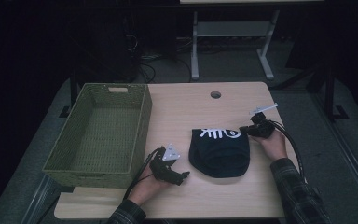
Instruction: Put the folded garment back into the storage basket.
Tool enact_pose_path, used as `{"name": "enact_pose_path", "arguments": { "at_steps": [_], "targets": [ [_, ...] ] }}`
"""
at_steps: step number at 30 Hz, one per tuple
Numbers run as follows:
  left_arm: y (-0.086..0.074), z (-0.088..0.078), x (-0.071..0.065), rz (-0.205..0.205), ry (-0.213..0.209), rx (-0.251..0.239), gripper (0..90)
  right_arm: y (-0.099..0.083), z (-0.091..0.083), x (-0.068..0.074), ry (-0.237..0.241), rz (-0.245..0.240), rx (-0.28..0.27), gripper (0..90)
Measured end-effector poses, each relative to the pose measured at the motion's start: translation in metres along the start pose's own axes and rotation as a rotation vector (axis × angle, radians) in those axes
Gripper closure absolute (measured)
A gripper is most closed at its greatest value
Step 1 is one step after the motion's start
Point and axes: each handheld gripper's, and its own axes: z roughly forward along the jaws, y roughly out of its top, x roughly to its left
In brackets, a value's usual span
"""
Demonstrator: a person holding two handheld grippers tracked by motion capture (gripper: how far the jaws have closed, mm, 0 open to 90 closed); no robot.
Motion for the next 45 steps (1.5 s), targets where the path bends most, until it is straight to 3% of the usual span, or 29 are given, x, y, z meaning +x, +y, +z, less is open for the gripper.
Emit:
{"name": "enact_pose_path", "arguments": {
  "at_steps": [5, 15, 23, 35, 45],
  "targets": [
    [0.000, 0.000, 0.000, 0.000, 0.000, 0.000, 11.0, -0.011, -0.006, 0.000, 0.000, 0.000, 0.008, 90.0],
    [-0.001, 0.001, -0.001, -0.014, -0.002, -0.013, 11.0, -0.028, -0.022, 0.008, -0.006, -0.048, 0.007, 90.0],
    [0.003, -0.001, -0.001, -0.005, 0.005, 0.031, 11.0, -0.039, -0.033, 0.016, 0.013, -0.066, -0.003, 90.0],
    [0.002, -0.003, -0.004, -0.004, 0.003, 0.043, 11.1, -0.051, -0.046, 0.024, 0.032, -0.082, -0.006, 90.0],
    [-0.002, -0.004, -0.004, -0.001, -0.005, 0.014, 11.0, -0.063, -0.056, 0.036, 0.062, -0.087, 0.006, 90.0]
  ]
}}
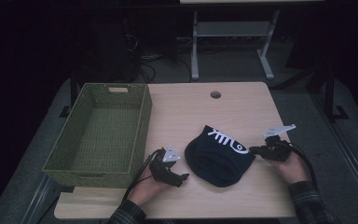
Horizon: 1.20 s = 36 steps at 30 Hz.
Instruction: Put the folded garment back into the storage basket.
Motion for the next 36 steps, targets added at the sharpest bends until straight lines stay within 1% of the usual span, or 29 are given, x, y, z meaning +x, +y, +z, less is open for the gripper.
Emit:
{"name": "enact_pose_path", "arguments": {
  "at_steps": [5, 8, 12, 15, 17, 19, 21, 22, 23, 25, 27, 29, 30, 32, 33, 36],
  "targets": [
    [-0.002, 0.000, 0.001, 0.007, -0.003, -0.010, 10.8, -0.007, -0.006, 0.007, 0.009, -0.007, -0.012, 90.0],
    [-0.002, 0.000, 0.001, 0.007, -0.004, -0.012, 10.8, -0.011, -0.007, 0.010, 0.020, -0.006, 0.001, 90.0],
    [-0.002, 0.000, 0.001, 0.011, -0.004, -0.014, 10.8, -0.016, -0.010, 0.016, 0.027, -0.013, -0.007, 90.0],
    [-0.002, 0.000, 0.001, 0.008, -0.004, -0.017, 10.8, -0.019, -0.012, 0.022, 0.035, -0.012, -0.006, 90.0],
    [-0.002, 0.000, 0.001, 0.007, -0.004, -0.017, 10.8, -0.020, -0.013, 0.025, 0.036, -0.022, -0.002, 90.0],
    [-0.002, 0.000, 0.001, 0.009, -0.005, -0.015, 10.8, -0.022, -0.015, 0.029, 0.037, -0.025, -0.013, 90.0],
    [-0.002, 0.000, 0.001, 0.007, -0.004, -0.016, 10.8, -0.025, -0.016, 0.033, 0.045, -0.019, -0.011, 90.0],
    [-0.002, 0.000, 0.001, 0.008, -0.004, -0.016, 10.8, -0.026, -0.016, 0.035, 0.047, -0.028, -0.011, 90.0],
    [-0.002, 0.000, 0.001, 0.008, -0.004, -0.016, 10.8, -0.028, -0.017, 0.037, 0.049, -0.024, -0.013, 90.0],
    [-0.002, 0.000, 0.001, 0.007, -0.004, -0.017, 10.8, -0.028, -0.019, 0.040, 0.048, -0.025, -0.010, 90.0],
    [-0.002, 0.000, 0.001, 0.006, -0.001, -0.016, 10.7, -0.028, -0.020, 0.041, 0.039, -0.040, -0.030, 89.9],
    [-0.002, 0.000, 0.000, 0.000, 0.001, -0.016, 10.6, -0.028, -0.020, 0.040, 0.011, -0.038, -0.047, 89.8],
    [-0.001, 0.001, 0.000, -0.002, 0.002, -0.017, 10.6, -0.028, -0.020, 0.040, -0.002, -0.022, -0.047, 87.5],
    [-0.001, 0.001, -0.001, -0.006, 0.003, -0.013, 10.6, -0.028, -0.020, 0.038, -0.039, -0.015, -0.057, 75.7],
    [0.000, 0.001, -0.001, -0.004, 0.003, -0.010, 10.6, -0.029, -0.019, 0.037, -0.052, -0.002, -0.064, 69.6],
    [0.002, 0.001, -0.001, -0.008, 0.007, 0.009, 10.8, -0.032, -0.017, 0.033, -0.122, 0.011, -0.086, 54.5]
  ]
}}
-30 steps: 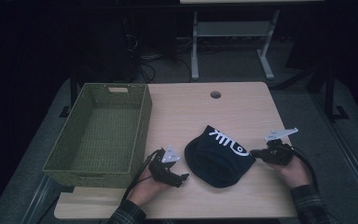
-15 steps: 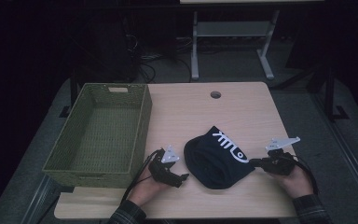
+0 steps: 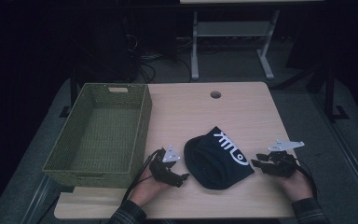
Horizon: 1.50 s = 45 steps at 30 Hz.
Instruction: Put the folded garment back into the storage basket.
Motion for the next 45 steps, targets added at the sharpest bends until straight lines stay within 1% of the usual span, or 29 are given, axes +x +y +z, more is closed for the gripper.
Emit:
{"name": "enact_pose_path", "arguments": {
  "at_steps": [5, 6, 7, 8, 10, 12, 13, 16, 18, 20, 21, 24, 26, 27, 28, 29, 30, 38, 39, 42, 45],
  "targets": [
    [0.006, -0.001, -0.003, -0.001, 0.004, 0.041, 12.4, -0.003, 0.003, -0.010, -0.052, 0.035, -0.022, 33.9],
    [0.007, -0.002, -0.004, -0.008, -0.006, 0.043, 12.4, -0.004, 0.004, -0.012, -0.058, 0.038, -0.030, 31.0],
    [0.008, -0.002, -0.005, -0.012, -0.015, 0.039, 12.3, -0.004, 0.005, -0.014, -0.063, 0.047, -0.036, 25.9],
    [0.010, -0.004, -0.006, -0.009, -0.022, 0.044, 12.2, -0.005, 0.006, -0.016, -0.070, 0.054, -0.042, 21.1],
    [0.015, -0.007, -0.008, -0.009, -0.033, 0.044, 12.2, -0.005, 0.008, -0.019, -0.070, 0.060, -0.040, 14.5],
    [0.019, -0.010, -0.009, -0.007, -0.045, 0.054, 12.2, -0.007, 0.010, -0.021, -0.075, 0.072, -0.029, 13.5],
    [0.022, -0.010, -0.010, -0.008, -0.053, 0.057, 12.2, -0.007, 0.011, -0.022, -0.086, 0.072, -0.028, 12.6],
    [0.030, -0.013, -0.010, -0.003, -0.060, 0.073, 12.2, -0.008, 0.013, -0.023, -0.089, 0.065, -0.026, 10.0],
    [0.035, -0.014, -0.010, -0.002, -0.067, 0.067, 12.2, -0.009, 0.014, -0.022, -0.096, 0.074, -0.023, 8.1],
    [0.040, -0.016, -0.010, -0.001, -0.074, 0.064, 12.2, -0.010, 0.016, -0.022, -0.115, 0.074, -0.012, 7.8],
    [0.042, -0.016, -0.010, 0.006, -0.077, 0.067, 12.2, -0.010, 0.017, -0.022, -0.115, 0.073, -0.008, 7.1],
    [0.050, -0.018, -0.010, 0.008, -0.087, 0.063, 12.2, -0.011, 0.019, -0.022, -0.122, 0.075, -0.001, 3.9],
    [0.056, -0.019, -0.011, 0.018, -0.097, 0.067, 12.2, -0.011, 0.019, -0.022, -0.122, 0.067, 0.001, 3.1],
    [0.059, -0.018, -0.012, 0.014, -0.106, 0.066, 12.2, -0.011, 0.019, -0.022, -0.121, 0.067, 0.002, 3.0],
    [0.062, -0.018, -0.013, 0.027, -0.108, 0.069, 12.2, -0.011, 0.019, -0.022, -0.121, 0.066, 0.002, 2.9],
    [0.065, -0.017, -0.014, 0.030, -0.111, 0.076, 12.2, -0.011, 0.020, -0.022, -0.120, 0.065, 0.002, 2.8],
    [0.068, -0.016, -0.015, 0.045, -0.115, 0.083, 12.2, -0.011, 0.020, -0.022, -0.120, 0.065, 0.003, 2.8],
    [0.081, 0.001, -0.027, 0.068, -0.140, 0.118, 12.2, -0.011, 0.020, -0.022, -0.120, 0.066, 0.003, 2.7],
    [0.083, 0.003, -0.028, 0.077, -0.139, 0.122, 12.2, -0.011, 0.020, -0.022, -0.120, 0.066, 0.002, 2.7],
    [0.085, 0.010, -0.031, 0.080, -0.152, 0.135, 12.2, -0.011, 0.020, -0.022, -0.120, 0.066, 0.003, 2.7],
    [0.084, 0.020, -0.032, 0.087, -0.155, 0.170, 12.1, -0.011, 0.020, -0.022, -0.120, 0.067, 0.003, 2.7]
  ]
}}
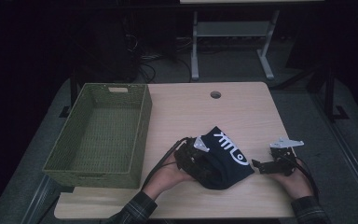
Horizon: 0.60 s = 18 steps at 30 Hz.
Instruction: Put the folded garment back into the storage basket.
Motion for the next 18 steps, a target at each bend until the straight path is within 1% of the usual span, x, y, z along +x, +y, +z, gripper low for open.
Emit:
{"name": "enact_pose_path", "arguments": {
  "at_steps": [2, 3, 4, 5, 6, 8, 9, 11, 13, 14, 16, 18],
  "targets": [
    [-0.001, 0.007, 0.001, 0.000, -0.009, 0.020, 11.9, 0.000, 0.000, 0.000, 0.000, 0.000, 0.000, 2.7],
    [-0.002, 0.009, 0.000, -0.009, -0.012, 0.023, 11.9, 0.000, 0.000, 0.000, 0.000, 0.000, 0.000, 2.7],
    [-0.002, 0.011, 0.001, 0.011, -0.013, 0.043, 11.9, 0.000, 0.000, 0.000, 0.000, 0.000, 0.000, 2.7],
    [-0.002, 0.014, -0.001, 0.001, -0.009, 0.044, 11.6, 0.000, 0.000, 0.000, 0.000, 0.000, 0.000, 2.7],
    [-0.002, 0.016, 0.000, 0.013, -0.007, 0.060, 11.4, 0.000, 0.000, 0.000, 0.000, 0.000, 0.000, 2.7],
    [-0.004, 0.021, -0.001, 0.014, -0.004, 0.067, 11.1, 0.000, 0.000, 0.000, 0.000, 0.000, 0.000, 2.7],
    [-0.005, 0.023, -0.001, 0.010, -0.001, 0.062, 11.0, 0.000, 0.000, 0.000, 0.000, 0.000, 0.000, 2.7],
    [-0.006, 0.023, -0.001, 0.021, 0.000, 0.065, 11.0, 0.000, 0.000, 0.000, 0.000, 0.000, 0.000, 2.7],
    [-0.007, 0.023, -0.001, 0.018, -0.004, 0.062, 11.0, 0.000, 0.000, 0.000, 0.000, 0.000, 0.000, 2.7],
    [-0.008, 0.024, -0.001, 0.036, -0.002, 0.069, 11.0, 0.000, 0.000, 0.000, 0.000, 0.000, 0.000, 2.7],
    [-0.008, 0.024, -0.002, 0.055, 0.004, 0.074, 11.1, 0.000, 0.000, 0.000, 0.000, 0.000, 0.000, 2.7],
    [-0.008, 0.024, -0.003, 0.059, 0.013, 0.078, 12.1, 0.000, 0.000, 0.000, 0.000, 0.000, 0.000, 2.7]
  ]
}}
